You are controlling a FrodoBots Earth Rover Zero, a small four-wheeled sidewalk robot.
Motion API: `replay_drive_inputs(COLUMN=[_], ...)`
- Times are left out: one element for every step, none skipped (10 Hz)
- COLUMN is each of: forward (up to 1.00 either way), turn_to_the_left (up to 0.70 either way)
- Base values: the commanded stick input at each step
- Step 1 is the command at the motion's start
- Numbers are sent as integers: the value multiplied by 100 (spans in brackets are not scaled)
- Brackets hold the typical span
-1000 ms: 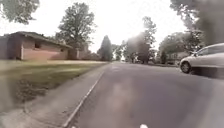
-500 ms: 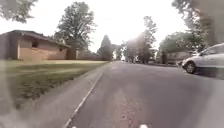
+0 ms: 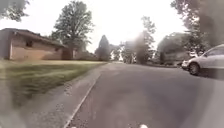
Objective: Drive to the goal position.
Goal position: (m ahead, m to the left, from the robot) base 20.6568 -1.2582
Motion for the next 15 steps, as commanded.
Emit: replay_drive_inputs(forward=[100, 100, 100, 100, 100, 100, 100, 100, 100, 100, 100, 100, 100, 100, 100], turn_to_the_left=[0, 0, 0, 0, 0, 0, 0, 0, 0, 0, 0, 0, 0, 0, 0])
